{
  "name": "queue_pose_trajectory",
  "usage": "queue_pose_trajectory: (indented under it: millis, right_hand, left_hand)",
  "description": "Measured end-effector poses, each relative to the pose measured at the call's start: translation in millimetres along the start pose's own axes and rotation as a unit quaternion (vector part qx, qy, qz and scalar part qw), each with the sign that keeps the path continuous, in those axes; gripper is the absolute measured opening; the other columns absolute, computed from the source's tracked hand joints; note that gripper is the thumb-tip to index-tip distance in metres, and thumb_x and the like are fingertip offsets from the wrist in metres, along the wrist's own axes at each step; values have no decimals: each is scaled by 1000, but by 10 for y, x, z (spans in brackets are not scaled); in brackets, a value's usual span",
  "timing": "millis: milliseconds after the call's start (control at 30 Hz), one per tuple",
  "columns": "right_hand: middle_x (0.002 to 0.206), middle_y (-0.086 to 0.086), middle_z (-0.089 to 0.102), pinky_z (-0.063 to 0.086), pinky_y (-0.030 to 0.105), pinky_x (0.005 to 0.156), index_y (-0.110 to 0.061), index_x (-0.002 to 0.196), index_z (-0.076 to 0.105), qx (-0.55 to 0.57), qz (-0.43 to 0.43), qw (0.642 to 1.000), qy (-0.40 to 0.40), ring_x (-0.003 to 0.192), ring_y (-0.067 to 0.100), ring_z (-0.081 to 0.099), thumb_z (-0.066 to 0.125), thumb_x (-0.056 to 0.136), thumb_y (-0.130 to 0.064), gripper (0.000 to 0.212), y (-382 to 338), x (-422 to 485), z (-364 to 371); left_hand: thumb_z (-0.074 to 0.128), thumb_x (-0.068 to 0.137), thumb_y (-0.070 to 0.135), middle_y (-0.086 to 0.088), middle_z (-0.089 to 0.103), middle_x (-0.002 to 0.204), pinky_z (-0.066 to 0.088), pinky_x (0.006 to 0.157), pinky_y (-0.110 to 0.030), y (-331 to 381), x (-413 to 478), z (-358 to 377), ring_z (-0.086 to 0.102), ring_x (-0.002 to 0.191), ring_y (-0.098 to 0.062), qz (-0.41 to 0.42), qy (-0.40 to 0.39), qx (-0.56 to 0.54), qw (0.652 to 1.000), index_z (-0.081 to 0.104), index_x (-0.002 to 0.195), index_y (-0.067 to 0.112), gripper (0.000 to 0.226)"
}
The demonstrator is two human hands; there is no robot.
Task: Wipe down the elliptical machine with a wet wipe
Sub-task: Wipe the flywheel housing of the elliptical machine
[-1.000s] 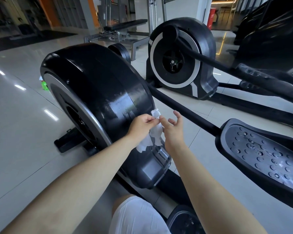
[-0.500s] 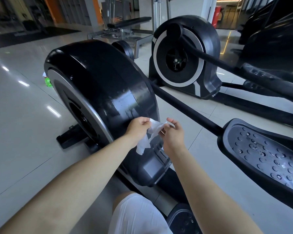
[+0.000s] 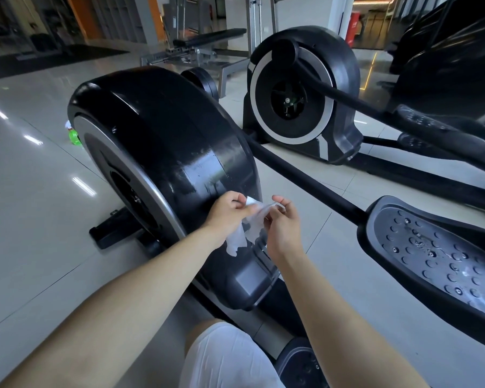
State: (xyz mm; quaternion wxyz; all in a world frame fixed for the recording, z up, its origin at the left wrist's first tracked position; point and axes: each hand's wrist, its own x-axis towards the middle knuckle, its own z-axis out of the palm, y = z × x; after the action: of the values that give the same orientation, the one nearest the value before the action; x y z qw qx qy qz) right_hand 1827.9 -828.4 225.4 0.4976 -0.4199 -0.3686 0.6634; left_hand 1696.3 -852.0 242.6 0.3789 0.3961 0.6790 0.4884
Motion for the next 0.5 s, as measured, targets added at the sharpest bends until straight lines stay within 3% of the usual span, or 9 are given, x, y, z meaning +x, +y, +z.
queue_pose_trajectory:
  millis: [167, 233, 400, 500]
  right_hand:
    - [75, 2, 55, 39, 23, 46, -19, 109, 60, 9, 8, 1000, 18, 56, 13, 47, 38, 103, -4, 27, -3, -32, 23]
    - [72, 0, 51, 36, 24, 44, -21, 108, 62, 0, 5, 1000, 30, 54, 12, 43, 37, 103, -6, 29, -5, -34, 37]
    - [93, 3, 60, 48, 32, 72, -22, 103, 66, 1, -14, 998, 57, 79, 19, 54, 40, 101, -6, 31, -5, -26, 11]
    - [98, 4, 62, 50, 33, 77, -22, 103, 68, 7, -24, 997, 66, 84, 18, 57, 41, 102, -5, 32, -8, -10, 10]
  left_hand:
    - [75, 92, 22, 1, 69, 101, 45, 76, -18, 31, -35, -7, 62, 86, -7, -1, -1, 2, 1000, 63, 104, 18, 17]
    - [76, 91, 21, 4, 66, 94, 43, 75, -19, 24, -32, -18, 59, 85, -9, 1, -6, -5, 1000, 62, 97, 19, 15]
    - [81, 88, 27, 9, 56, 81, 37, 67, -18, -4, -32, -86, 52, 73, -5, -6, 0, -24, 1000, 59, 95, 18, 25]
    - [79, 89, 37, 7, 57, 84, 38, 69, -21, -3, -44, -87, 52, 76, -8, -5, 6, -16, 1000, 61, 97, 19, 27]
